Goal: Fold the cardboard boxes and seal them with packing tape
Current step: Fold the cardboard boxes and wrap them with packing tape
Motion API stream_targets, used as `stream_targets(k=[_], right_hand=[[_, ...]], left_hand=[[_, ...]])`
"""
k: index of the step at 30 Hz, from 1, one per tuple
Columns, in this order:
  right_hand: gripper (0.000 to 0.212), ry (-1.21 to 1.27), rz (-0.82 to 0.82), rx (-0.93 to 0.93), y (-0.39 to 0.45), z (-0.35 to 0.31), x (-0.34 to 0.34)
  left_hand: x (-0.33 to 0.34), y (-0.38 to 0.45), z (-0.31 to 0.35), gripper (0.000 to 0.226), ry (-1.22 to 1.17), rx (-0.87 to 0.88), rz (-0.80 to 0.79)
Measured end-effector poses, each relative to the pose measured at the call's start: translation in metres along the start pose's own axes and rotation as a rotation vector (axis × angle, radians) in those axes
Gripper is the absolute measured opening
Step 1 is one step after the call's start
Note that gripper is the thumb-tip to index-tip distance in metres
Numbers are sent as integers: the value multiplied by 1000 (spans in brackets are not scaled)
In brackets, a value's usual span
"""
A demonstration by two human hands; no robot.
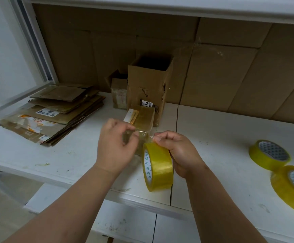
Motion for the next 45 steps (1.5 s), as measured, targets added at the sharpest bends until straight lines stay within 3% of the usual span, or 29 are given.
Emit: stream_targets(k=[5,13,16,23,25,28,29,34,38,41,45], right_hand=[[19,-3,-48,-54,-5,-6,1],[16,-106,83,-167,-17,-13,-9],[12,-90,118,-174,-20,-13,-9],[16,-131,108,-175,-24,-11,-6],[31,-124,41,-137,-26,-2,0],[81,96,-92,-9,-27,21,4],[85,153,-128,30,-28,27,2],[58,1,-381,49,-42,36,5],[55,10,-402,4,-42,25,4],[41,77,-382,-30,-37,14,-4],[33,36,-393,-70,-33,1,-5]], left_hand=[[39,-2,21,26,56,-7,-344],[49,0,14,5,84,-278,-523],[46,2,12,8,105,-311,-501],[40,-2,24,21,210,-184,-458],[35,-4,26,18,261,-161,-404],[27,-8,25,16,316,-160,-317],[23,-10,24,16,336,-160,-289],[-6,-6,13,20,334,-254,-116],[-14,-13,0,26,221,-365,-101],[-14,-22,-13,24,13,-478,-98],[-15,-23,-13,22,-97,-520,-56]])
Point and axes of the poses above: each hand's wrist, its own y-axis towards the middle knuckle, its own x-axis out of the palm, z = x × y, the point moved 10 cm from there along y, towards the middle knuckle, and after that the axes turned 1 degree about -x, right-handed, at the moved point
